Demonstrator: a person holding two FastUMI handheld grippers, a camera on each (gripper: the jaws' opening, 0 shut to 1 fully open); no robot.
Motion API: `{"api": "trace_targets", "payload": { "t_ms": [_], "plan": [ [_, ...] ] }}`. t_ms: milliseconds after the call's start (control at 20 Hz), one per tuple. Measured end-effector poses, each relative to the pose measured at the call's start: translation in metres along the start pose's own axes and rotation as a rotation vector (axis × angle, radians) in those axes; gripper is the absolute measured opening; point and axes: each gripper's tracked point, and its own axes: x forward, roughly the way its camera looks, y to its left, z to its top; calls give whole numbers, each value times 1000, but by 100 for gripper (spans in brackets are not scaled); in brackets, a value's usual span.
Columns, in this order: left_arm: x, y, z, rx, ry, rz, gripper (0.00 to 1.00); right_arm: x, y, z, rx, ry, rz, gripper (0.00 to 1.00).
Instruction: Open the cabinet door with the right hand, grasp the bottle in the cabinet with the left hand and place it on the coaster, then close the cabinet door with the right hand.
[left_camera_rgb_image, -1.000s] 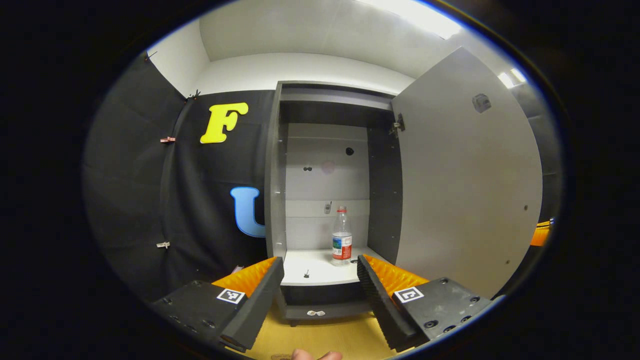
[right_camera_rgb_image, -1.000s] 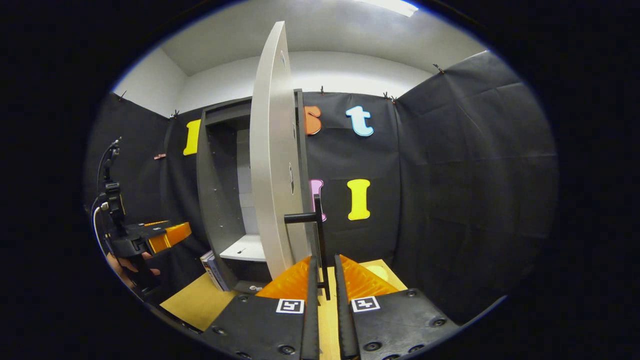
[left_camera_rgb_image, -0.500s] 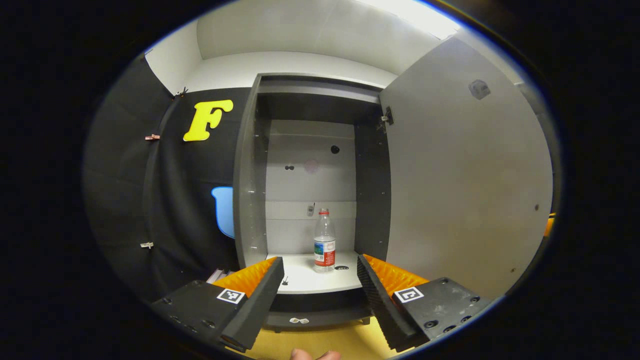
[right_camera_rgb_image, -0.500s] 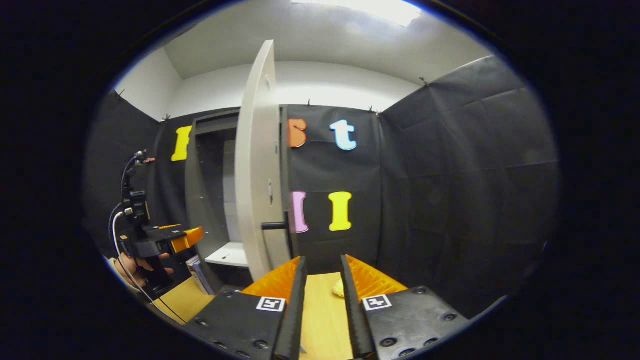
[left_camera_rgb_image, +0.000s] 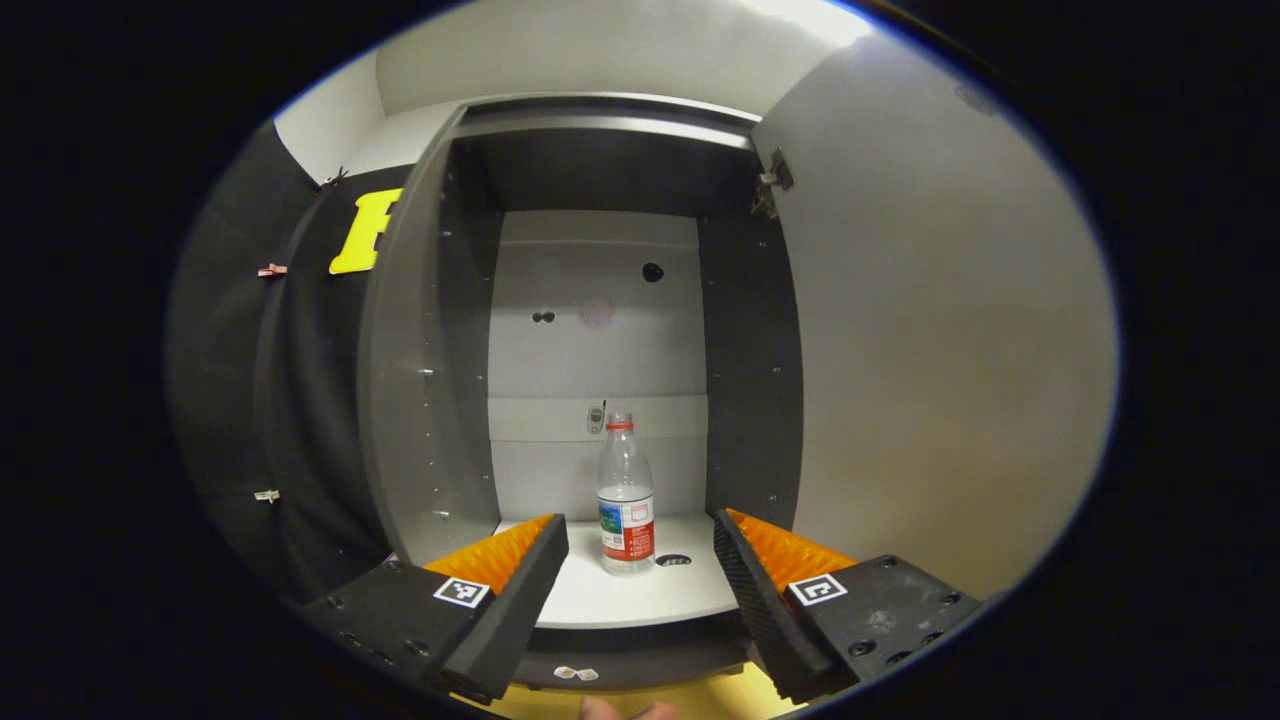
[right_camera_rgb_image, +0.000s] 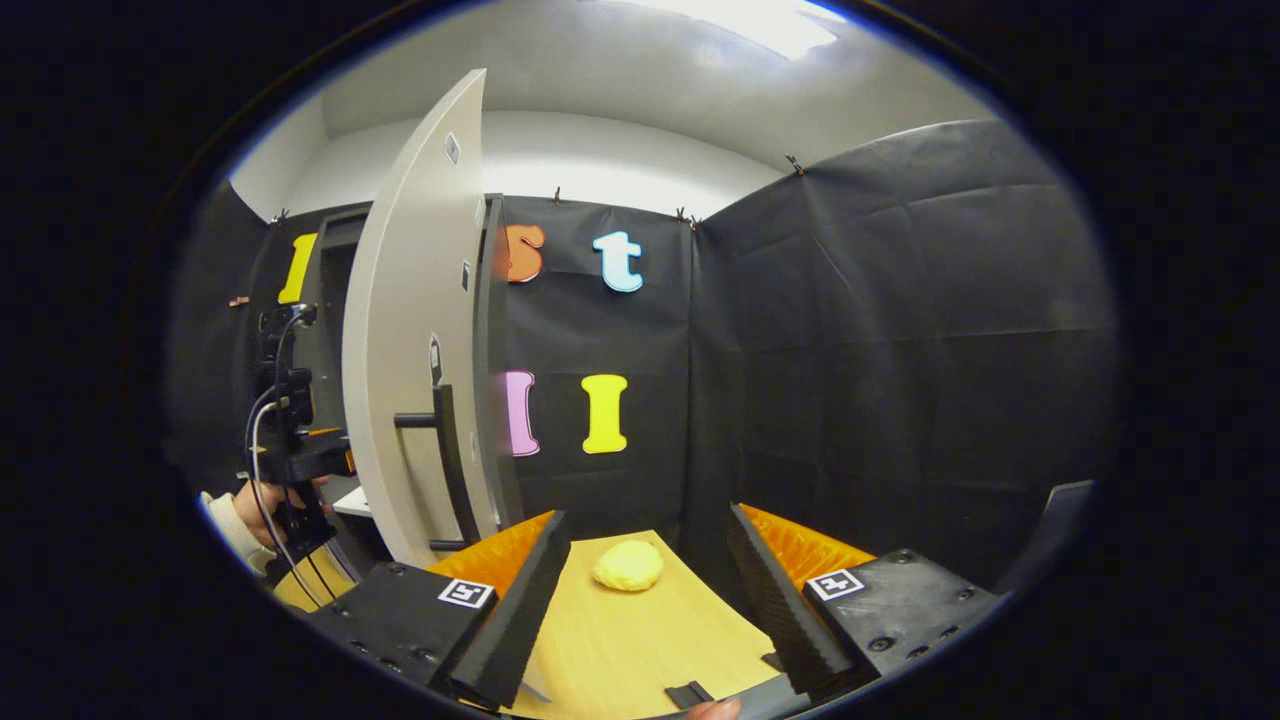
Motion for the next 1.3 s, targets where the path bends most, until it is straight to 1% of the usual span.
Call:
{"api": "trace_targets", "payload": {
  "t_ms": [150, 300, 650, 750, 800, 950, 1050, 1100, 1150, 1300],
  "plan": [
    [50, 10, -22, -36, 34, 20, 93, 3, -5, 2, -6, -12, -24, 97],
    [92, 23, -46, -24, 63, 68, 93, 9, -10, 4, -23, -30, -40, 97],
    [161, 29, -72, -28, 76, 105, 93, 9, -20, -6, -60, 15, -63, 97],
    [177, 25, -74, -17, 71, 98, 93, 9, -22, -7, -61, 23, -69, 97],
    [184, 27, -76, -16, 68, 101, 93, 9, -22, -8, -61, 27, -72, 97],
    [202, 24, -83, -58, 77, 91, 93, 8, -26, -9, -70, 31, -83, 98],
    [209, 31, -87, -59, 87, 107, 93, 9, -29, -9, -77, 27, -91, 98],
    [207, 32, -84, -52, 83, 118, 78, 10, -28, -9, -76, 25, -91, 98],
    [204, 36, -81, -50, 80, 123, 77, 10, -27, -9, -73, 25, -88, 98],
    [189, 42, -68, -70, 61, 107, 76, 10, -23, -11, -69, 33, -71, 98]
  ]
}}
